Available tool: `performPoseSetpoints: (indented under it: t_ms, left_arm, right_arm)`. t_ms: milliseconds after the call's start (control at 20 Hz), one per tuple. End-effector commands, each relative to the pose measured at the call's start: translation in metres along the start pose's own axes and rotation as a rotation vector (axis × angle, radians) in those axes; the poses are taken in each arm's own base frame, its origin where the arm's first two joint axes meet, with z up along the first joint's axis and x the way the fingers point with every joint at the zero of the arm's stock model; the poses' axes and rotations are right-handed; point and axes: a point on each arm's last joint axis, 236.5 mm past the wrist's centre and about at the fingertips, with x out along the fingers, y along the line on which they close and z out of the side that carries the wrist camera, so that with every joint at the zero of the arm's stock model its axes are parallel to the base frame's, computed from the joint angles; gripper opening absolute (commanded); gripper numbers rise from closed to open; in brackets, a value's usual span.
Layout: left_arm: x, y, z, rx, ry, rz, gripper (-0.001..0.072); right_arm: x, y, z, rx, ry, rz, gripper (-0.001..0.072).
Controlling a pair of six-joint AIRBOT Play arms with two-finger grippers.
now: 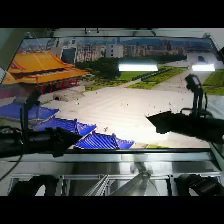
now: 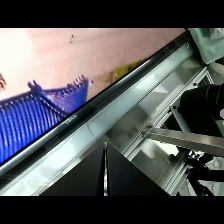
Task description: Fold the shirts.
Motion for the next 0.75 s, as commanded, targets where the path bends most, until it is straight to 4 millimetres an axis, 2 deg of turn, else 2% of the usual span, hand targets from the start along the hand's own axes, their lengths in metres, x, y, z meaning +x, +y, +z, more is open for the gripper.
performPoseSetpoints:
  t_ms: [0, 100, 700]
  left_arm:
    - [0.0185, -0.0030, -0.0237, -0.008, -0.017, -0.017, 0.0024]
    - [0.0196, -0.0069, -0.0266, 0.002, -0.004, -0.027, 0.0024]
    - [0.0196, -0.0048, -0.0237, 0.007, -0.017, -0.017, 0.0018]
  right_arm:
    - [0.0114, -0.0067, -0.0124, -0.021, -0.060, -0.019, 0.0014]
    - [0.0102, -0.0060, -0.0056, -0.025, -0.087, -0.018, 0.0015]
    - [0.0104, -0.0061, -0.0059, -0.024, -0.086, -0.018, 0.0015]
